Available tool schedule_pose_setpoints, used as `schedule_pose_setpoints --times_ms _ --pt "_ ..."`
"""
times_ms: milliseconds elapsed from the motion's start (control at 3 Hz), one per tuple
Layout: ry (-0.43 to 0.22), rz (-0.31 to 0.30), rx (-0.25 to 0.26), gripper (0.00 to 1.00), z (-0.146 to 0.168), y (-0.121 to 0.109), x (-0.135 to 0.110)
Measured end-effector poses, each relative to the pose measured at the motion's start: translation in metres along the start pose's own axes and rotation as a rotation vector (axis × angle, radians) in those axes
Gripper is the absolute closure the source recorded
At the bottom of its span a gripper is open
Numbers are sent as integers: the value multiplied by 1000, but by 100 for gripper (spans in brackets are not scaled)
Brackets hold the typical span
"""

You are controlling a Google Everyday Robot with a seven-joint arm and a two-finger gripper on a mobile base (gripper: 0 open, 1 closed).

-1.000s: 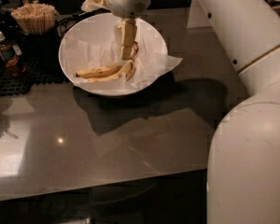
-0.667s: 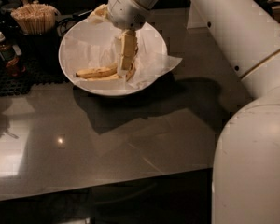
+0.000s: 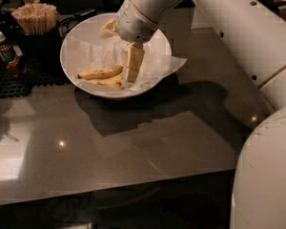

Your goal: Pick banana from white bowl

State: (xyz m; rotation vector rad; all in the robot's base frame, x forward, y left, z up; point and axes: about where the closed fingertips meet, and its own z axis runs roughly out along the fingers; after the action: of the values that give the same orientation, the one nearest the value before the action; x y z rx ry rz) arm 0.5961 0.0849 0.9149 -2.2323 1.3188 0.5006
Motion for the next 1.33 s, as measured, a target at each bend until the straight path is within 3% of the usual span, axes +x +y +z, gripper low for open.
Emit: schedule_pose_setpoints --times_ms 333,667,1333 --pt "3 -31 -6 0 -4 -4 -8" --pt "2 -88 -43 0 -2 -18 -15" --pt "-106 -137 -55 0 7 -38 -6"
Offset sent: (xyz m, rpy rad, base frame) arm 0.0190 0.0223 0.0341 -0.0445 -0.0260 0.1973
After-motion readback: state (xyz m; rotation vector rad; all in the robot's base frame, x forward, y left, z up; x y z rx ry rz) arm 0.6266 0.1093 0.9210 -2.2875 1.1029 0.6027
